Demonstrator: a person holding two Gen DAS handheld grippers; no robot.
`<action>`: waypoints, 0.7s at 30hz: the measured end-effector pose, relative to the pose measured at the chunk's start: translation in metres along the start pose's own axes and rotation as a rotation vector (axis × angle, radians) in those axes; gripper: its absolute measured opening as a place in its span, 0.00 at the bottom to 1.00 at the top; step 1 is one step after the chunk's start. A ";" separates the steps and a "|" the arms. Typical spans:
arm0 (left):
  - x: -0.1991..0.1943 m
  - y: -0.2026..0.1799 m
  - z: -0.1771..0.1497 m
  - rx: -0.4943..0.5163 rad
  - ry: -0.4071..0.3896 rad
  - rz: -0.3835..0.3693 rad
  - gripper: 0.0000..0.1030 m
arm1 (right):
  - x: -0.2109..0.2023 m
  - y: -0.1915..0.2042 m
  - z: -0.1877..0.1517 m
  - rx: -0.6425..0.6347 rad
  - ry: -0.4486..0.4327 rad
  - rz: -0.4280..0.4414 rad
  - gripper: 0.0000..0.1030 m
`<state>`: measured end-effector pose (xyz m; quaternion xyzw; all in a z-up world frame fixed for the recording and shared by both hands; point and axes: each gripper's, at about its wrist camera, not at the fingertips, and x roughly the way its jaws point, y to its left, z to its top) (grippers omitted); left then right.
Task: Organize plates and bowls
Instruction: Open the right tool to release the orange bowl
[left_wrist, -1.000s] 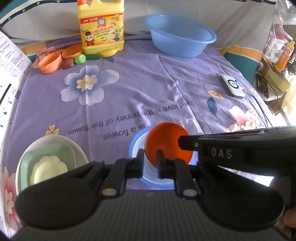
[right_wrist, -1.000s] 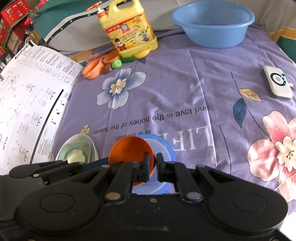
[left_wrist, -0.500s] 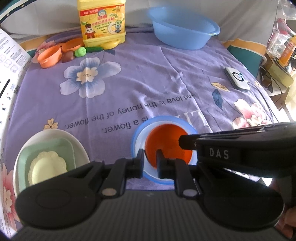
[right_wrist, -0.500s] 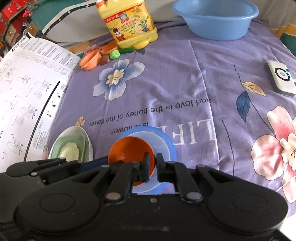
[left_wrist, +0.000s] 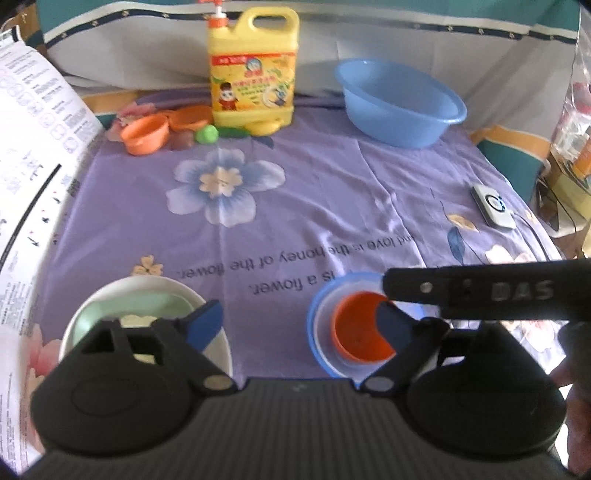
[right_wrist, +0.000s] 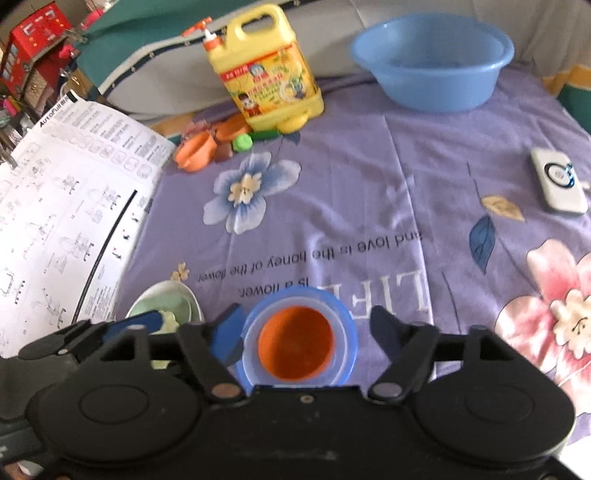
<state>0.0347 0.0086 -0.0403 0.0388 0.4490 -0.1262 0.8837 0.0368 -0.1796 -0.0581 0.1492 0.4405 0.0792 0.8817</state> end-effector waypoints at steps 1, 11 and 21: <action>-0.002 0.002 0.000 -0.005 0.000 0.001 0.91 | -0.003 0.000 0.000 -0.001 -0.009 0.001 0.80; -0.013 0.008 -0.012 -0.029 -0.024 -0.003 0.97 | -0.022 -0.015 -0.012 0.028 -0.050 -0.033 0.86; -0.006 0.011 -0.032 -0.045 -0.027 -0.014 0.97 | -0.016 -0.041 -0.033 0.109 -0.024 -0.054 0.90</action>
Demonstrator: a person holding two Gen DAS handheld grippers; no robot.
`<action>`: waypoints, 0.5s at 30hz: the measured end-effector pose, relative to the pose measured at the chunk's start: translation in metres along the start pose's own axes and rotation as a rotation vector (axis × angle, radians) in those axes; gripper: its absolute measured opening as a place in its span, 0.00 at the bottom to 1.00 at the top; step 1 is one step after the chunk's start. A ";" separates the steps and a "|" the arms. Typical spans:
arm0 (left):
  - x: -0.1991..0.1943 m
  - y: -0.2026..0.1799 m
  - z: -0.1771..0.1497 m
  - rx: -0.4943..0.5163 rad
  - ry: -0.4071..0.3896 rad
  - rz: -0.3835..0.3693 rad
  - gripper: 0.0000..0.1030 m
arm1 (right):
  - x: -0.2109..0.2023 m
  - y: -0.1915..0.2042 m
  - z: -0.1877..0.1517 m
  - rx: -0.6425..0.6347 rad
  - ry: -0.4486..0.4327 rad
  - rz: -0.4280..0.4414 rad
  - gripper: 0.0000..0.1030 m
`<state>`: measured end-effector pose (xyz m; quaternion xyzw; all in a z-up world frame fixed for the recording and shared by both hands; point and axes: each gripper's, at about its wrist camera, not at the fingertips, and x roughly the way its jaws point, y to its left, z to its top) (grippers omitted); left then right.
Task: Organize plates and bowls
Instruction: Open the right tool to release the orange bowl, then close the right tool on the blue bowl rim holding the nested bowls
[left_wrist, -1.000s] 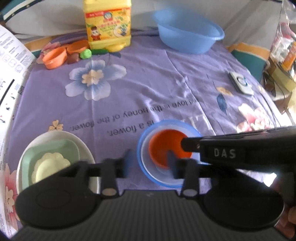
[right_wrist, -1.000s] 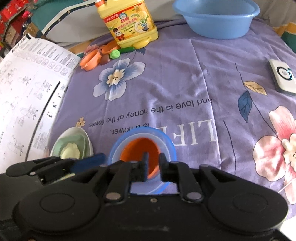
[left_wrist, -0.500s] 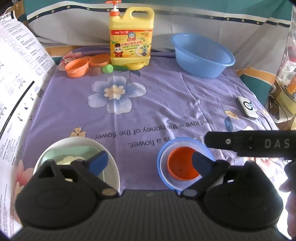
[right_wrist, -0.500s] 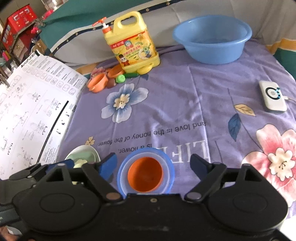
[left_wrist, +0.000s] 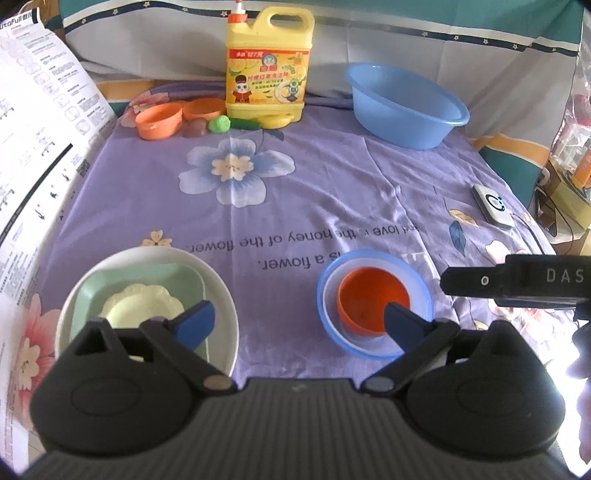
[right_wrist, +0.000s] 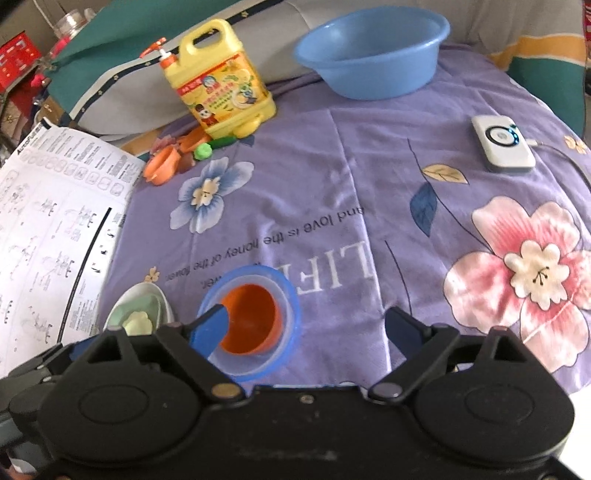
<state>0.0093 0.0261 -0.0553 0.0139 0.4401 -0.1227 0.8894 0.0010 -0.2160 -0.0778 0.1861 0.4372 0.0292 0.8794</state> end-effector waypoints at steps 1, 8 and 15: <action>0.002 -0.001 -0.001 -0.001 0.002 -0.003 0.97 | 0.002 -0.001 -0.001 0.003 0.003 -0.001 0.90; 0.017 -0.004 -0.002 -0.007 0.015 -0.027 0.91 | 0.014 -0.001 0.000 0.005 0.015 -0.005 0.84; 0.032 -0.005 0.001 -0.024 0.029 -0.063 0.78 | 0.029 0.005 0.002 -0.011 0.036 -0.003 0.71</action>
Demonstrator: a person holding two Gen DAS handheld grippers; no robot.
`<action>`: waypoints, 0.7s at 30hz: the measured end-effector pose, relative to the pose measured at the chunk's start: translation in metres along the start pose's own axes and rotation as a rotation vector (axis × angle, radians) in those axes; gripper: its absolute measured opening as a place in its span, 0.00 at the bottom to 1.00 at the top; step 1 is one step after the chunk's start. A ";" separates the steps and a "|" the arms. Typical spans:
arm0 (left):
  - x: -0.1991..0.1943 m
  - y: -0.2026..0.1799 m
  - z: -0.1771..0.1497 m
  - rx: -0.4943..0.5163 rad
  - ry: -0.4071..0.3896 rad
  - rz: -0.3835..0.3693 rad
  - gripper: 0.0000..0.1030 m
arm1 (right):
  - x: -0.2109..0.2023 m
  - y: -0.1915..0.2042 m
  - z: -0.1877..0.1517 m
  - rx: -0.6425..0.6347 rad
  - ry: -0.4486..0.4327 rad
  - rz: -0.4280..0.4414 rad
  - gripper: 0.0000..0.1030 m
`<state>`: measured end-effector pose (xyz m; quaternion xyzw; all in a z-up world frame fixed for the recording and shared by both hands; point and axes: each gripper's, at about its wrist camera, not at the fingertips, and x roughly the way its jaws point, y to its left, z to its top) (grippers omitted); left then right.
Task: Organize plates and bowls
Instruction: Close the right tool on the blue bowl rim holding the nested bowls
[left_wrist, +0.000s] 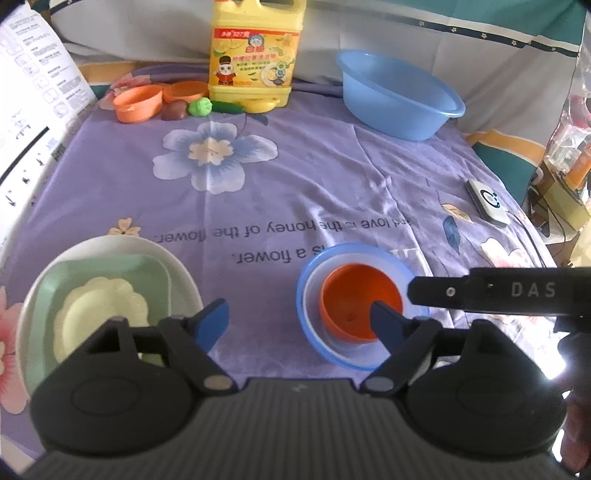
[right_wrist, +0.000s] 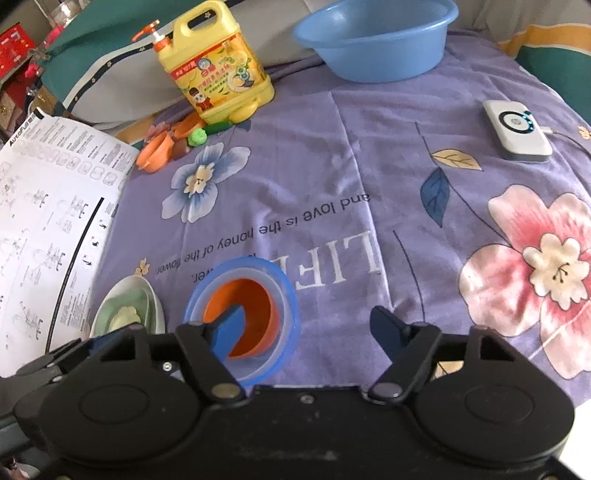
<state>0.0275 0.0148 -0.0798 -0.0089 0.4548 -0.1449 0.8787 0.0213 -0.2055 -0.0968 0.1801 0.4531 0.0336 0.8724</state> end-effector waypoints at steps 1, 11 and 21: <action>0.002 0.000 0.001 -0.005 0.005 -0.007 0.74 | 0.002 0.001 0.001 -0.003 0.002 0.003 0.68; 0.019 0.004 0.000 -0.034 0.046 -0.079 0.46 | 0.021 0.010 0.004 -0.026 0.052 0.011 0.40; 0.021 0.007 0.000 -0.061 0.056 -0.095 0.25 | 0.029 0.020 0.002 -0.074 0.064 -0.008 0.20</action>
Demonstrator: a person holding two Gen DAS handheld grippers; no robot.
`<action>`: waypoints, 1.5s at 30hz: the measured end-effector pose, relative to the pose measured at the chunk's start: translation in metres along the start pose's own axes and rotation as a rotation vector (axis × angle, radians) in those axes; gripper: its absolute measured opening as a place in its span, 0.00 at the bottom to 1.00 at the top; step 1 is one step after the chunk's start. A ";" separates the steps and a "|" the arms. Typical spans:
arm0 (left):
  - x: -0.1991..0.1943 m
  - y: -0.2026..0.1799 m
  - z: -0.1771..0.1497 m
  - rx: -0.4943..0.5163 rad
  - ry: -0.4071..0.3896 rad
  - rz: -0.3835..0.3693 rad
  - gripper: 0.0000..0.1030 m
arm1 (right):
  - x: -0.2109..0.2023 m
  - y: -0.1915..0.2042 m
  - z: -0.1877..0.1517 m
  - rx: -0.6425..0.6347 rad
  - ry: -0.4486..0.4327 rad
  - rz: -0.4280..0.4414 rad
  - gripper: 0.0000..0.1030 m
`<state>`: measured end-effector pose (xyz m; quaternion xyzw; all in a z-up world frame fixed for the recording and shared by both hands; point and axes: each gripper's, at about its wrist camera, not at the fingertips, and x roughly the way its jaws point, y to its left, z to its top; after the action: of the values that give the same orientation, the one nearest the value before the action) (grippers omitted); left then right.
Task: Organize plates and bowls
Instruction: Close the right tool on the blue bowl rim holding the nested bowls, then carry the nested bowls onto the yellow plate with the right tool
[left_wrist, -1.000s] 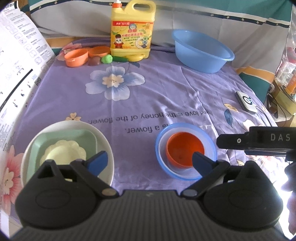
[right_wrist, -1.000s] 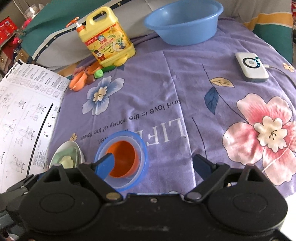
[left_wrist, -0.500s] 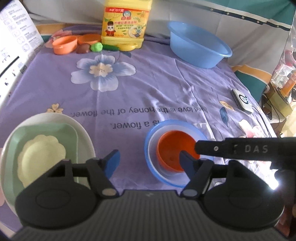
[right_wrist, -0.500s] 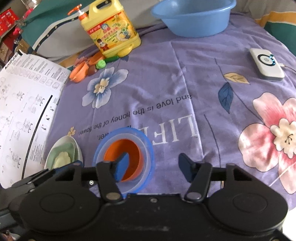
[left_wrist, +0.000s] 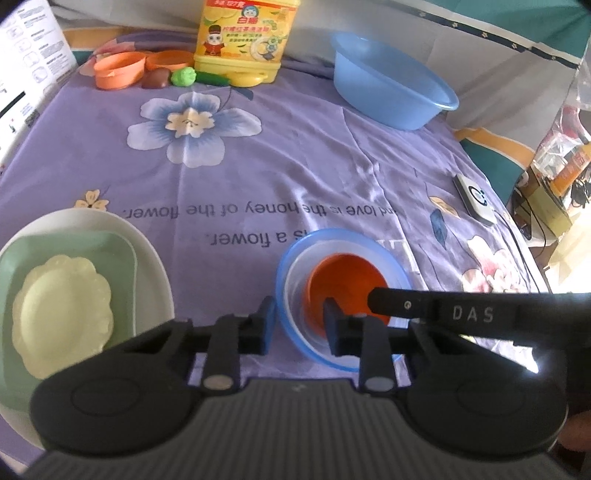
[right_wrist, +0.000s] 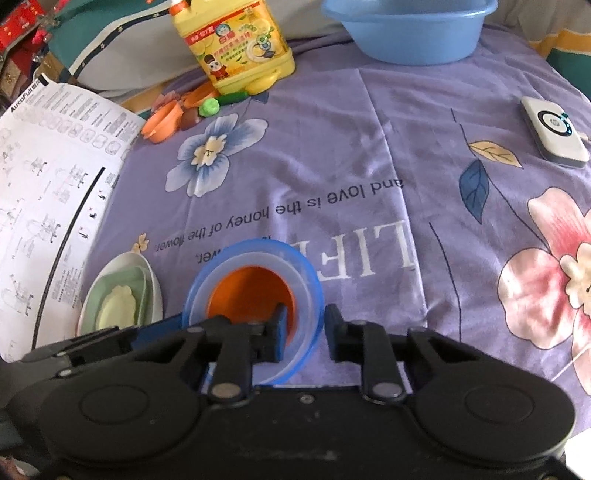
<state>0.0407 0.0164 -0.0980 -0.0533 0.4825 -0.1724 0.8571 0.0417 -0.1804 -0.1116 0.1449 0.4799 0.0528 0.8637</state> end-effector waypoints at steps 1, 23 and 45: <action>0.000 0.000 0.000 0.000 -0.001 0.003 0.25 | 0.000 0.001 0.000 -0.005 0.001 -0.005 0.20; -0.049 0.030 0.011 -0.049 -0.058 0.098 0.25 | -0.003 0.069 0.016 -0.121 0.027 0.015 0.20; -0.097 0.117 0.005 -0.143 -0.101 0.212 0.25 | 0.024 0.176 0.019 -0.274 0.096 0.100 0.20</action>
<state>0.0270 0.1594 -0.0472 -0.0717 0.4527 -0.0429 0.8878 0.0790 -0.0112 -0.0692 0.0464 0.5009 0.1676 0.8478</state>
